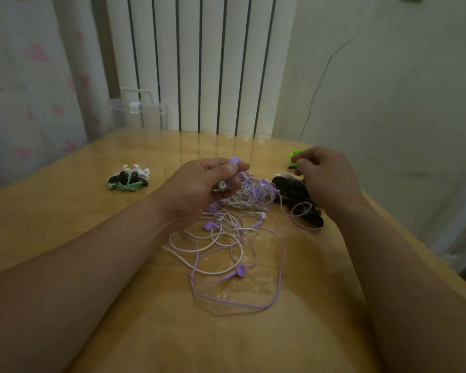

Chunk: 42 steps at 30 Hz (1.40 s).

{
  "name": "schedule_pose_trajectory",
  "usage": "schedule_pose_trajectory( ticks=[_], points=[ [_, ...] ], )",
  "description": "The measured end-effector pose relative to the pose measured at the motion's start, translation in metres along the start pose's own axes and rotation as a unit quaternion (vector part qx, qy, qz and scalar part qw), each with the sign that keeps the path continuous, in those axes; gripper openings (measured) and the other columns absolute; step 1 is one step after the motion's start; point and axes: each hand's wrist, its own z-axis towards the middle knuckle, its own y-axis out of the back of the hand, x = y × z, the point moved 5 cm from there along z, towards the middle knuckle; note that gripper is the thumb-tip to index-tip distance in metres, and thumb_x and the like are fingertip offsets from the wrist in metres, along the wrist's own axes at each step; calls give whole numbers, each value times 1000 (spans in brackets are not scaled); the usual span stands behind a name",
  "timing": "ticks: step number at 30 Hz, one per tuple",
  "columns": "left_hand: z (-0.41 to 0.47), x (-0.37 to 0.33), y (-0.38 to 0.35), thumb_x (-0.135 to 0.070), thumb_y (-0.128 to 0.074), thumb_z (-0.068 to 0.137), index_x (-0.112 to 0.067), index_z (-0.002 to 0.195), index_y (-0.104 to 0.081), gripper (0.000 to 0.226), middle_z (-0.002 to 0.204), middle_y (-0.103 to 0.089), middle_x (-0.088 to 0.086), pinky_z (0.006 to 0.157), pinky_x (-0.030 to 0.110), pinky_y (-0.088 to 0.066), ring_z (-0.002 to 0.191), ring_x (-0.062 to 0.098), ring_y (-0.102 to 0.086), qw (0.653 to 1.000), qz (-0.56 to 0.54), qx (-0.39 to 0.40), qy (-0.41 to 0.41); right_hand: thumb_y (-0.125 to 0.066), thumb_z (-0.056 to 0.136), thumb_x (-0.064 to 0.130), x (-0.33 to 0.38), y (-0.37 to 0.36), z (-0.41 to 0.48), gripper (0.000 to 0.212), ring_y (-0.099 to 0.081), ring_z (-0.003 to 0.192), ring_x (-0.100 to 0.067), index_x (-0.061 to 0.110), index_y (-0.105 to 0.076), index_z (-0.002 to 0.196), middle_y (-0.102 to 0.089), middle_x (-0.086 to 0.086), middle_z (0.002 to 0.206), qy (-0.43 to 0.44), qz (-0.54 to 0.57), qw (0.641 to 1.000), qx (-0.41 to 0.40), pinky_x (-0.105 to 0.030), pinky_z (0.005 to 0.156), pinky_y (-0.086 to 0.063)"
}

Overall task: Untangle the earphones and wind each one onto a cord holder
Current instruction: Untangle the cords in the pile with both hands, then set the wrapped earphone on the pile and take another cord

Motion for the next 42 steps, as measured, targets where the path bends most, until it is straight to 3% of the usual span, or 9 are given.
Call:
schedule_pose_trajectory(
  ticks=[6,12,15,22,29,31,34,37,42],
  points=[
    [-2,-1,-3,-16,-56,106,-1,121,-72,26,81,-66,-2,81,23,-55,81,10,-62,999,-29,17,4,-59,98,19,-6,0,5,17,-65,87,-21,27,-73,99,-65,2,93,8,-159,987,17,-35,74,-52],
    [-3,-2,-6,-13,-53,107,3,123,-68,27,77,-70,-6,77,20,-55,80,10,-61,999,-35,15,4,-64,90,17,-27,5,5,9,-64,84,-31,15,-72,88,-70,-11,96,-56,-352,925,128,-39,76,-58],
    [-3,-1,-7,-15,-53,107,1,121,-70,27,77,-67,-2,75,21,-55,80,11,-62,1000,-23,14,7,-75,89,27,-27,3,1,11,-68,93,-28,17,-76,95,-67,-9,106,-77,-348,915,188,-46,85,-61],
    [-3,1,-6,-17,-52,108,6,123,-67,31,78,-66,-4,81,27,-55,83,12,-64,1000,3,15,12,-78,89,33,-21,-2,-8,29,-66,96,-25,13,-75,111,-70,-8,105,-70,-365,896,244,-36,87,-58],
    [0,-1,-3,-15,-44,111,-4,105,-66,25,72,-53,1,90,39,-53,81,23,-56,995,-99,-13,27,-77,93,28,-11,-6,-17,25,-59,87,-19,12,-70,110,-69,-9,109,-62,-335,894,292,-22,59,-42],
    [1,-1,0,-16,-43,111,-7,102,-66,26,72,-52,1,91,39,-53,79,21,-56,992,-118,-20,31,-77,92,25,-10,-4,-16,20,-59,85,-21,11,-73,106,-70,-12,105,-61,-325,905,269,-26,61,-44],
    [1,-3,4,-19,-40,110,-11,94,-62,29,71,-50,0,87,40,-52,75,21,-58,990,-132,-25,35,-73,94,24,-4,8,-4,19,-64,92,-32,7,-77,101,-71,-18,99,-31,-270,950,151,-37,72,-49],
    [1,-3,6,-20,-40,109,-12,89,-59,29,70,-46,1,82,39,-51,72,21,-56,990,-130,-29,36,-65,99,20,0,15,2,20,-62,107,-35,8,-70,114,-67,-11,108,-5,-240,969,65,-32,79,-41],
    [-1,-5,3,-18,-42,107,-11,86,-57,27,69,-44,1,76,36,-49,72,22,-51,993,-108,-27,32,-73,90,15,-2,-6,-11,12,-60,92,-26,17,-69,101,-69,-9,101,1,-302,929,215,-29,67,-42]
  ],
)
